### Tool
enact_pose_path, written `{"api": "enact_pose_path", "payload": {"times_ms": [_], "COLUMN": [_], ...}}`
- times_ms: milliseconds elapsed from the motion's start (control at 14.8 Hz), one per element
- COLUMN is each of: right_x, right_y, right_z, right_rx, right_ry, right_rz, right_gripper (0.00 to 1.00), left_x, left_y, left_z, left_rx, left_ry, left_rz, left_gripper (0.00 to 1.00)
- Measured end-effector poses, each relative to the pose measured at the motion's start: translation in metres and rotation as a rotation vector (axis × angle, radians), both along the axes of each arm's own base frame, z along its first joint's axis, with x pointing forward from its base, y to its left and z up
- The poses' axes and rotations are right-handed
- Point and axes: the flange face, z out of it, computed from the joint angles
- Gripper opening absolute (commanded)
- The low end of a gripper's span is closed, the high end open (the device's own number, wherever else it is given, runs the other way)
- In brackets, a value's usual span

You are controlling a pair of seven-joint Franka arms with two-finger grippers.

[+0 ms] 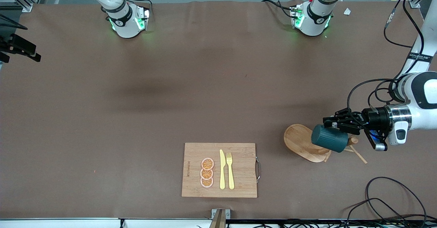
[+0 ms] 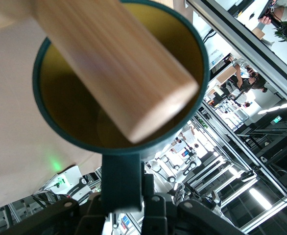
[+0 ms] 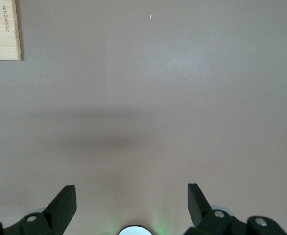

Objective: Pass cup and hang on rack
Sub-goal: 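Hook the mug handle onto a rack peg with the left gripper, then open the left gripper and pull it back from the mug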

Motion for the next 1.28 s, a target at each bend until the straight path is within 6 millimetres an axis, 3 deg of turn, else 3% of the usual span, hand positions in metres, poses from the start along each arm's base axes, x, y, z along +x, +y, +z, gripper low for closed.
{"api": "enact_pose_path", "payload": {"times_ms": [203, 338, 406, 473, 744, 947, 1082, 1285], "right_x": [0.0, 0.0, 0.0, 0.0, 0.0, 0.0, 0.0, 0.0], "right_y": [-0.001, -0.001, -0.001, -0.001, -0.002, -0.002, -0.002, -0.002], "right_z": [0.0, 0.0, 0.0, 0.0, 0.0, 0.0, -0.001, -0.001], "right_rx": [0.0, 0.0, 0.0, 0.0, 0.0, 0.0, 0.0, 0.0], "right_ry": [-0.001, -0.001, -0.001, -0.001, -0.001, -0.001, 0.0, 0.001], "right_rz": [0.002, 0.003, 0.003, 0.003, 0.003, 0.003, 0.003, 0.003], "right_gripper": [1.0, 1.0, 1.0, 1.0, 1.0, 1.0, 1.0, 1.0], "left_x": [0.0, 0.0, 0.0, 0.0, 0.003, 0.007, 0.004, -0.015], "left_y": [0.008, 0.009, 0.009, 0.009, 0.012, 0.014, 0.009, -0.012], "left_z": [-0.008, -0.009, -0.009, -0.009, -0.004, 0.017, 0.053, 0.131], "left_rx": [-0.008, -0.009, -0.009, -0.009, -0.008, 0.011, 0.098, 0.319], "left_ry": [-0.008, -0.01, -0.014, -0.016, -0.03, -0.032, -0.052, -0.122], "left_rz": [0.004, 0.004, 0.002, 0.002, 0.008, 0.021, -0.005, -0.077], "left_gripper": [0.2, 0.5, 0.8, 1.0, 1.0, 1.0, 1.0, 1.0]}}
